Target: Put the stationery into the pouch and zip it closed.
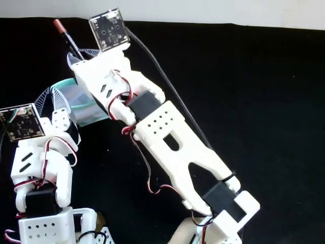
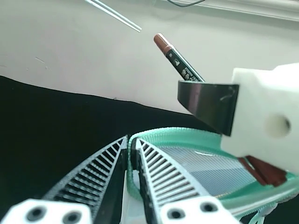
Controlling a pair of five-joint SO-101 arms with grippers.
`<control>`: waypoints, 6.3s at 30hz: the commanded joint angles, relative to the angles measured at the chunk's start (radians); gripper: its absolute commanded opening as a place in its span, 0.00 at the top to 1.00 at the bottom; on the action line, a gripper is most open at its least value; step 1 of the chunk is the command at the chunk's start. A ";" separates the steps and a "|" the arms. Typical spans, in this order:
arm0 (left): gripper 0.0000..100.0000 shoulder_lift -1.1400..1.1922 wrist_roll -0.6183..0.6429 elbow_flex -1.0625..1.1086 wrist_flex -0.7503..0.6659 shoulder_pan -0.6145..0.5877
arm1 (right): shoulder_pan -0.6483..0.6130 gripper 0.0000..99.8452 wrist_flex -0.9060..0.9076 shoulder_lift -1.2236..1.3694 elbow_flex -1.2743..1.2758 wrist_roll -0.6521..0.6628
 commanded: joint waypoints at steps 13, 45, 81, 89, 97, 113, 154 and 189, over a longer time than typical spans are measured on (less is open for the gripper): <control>0.99 0.077 0.012 0.087 0.012 0.018 | -0.001 0.99 0.131 -0.160 0.010 0.055; 0.99 0.076 0.008 0.088 0.015 0.041 | -0.056 0.99 0.819 -0.481 0.002 0.437; 0.99 0.076 0.006 0.170 0.017 0.341 | 0.090 0.99 1.110 -0.469 -0.124 0.626; 0.99 0.076 0.006 0.171 0.017 0.352 | 0.116 0.99 1.104 -0.472 -0.016 0.632; 0.99 0.076 0.006 0.171 0.017 0.352 | 0.113 0.99 1.053 -0.469 0.035 0.677; 0.99 0.076 0.008 0.177 0.017 0.352 | 0.076 0.99 0.881 -0.280 0.035 0.835; 0.99 0.076 0.009 0.214 0.012 0.348 | 0.443 0.73 1.239 -0.282 -0.378 0.463; 0.99 0.076 0.011 0.213 0.012 0.341 | 0.529 0.73 1.239 -0.283 0.358 0.425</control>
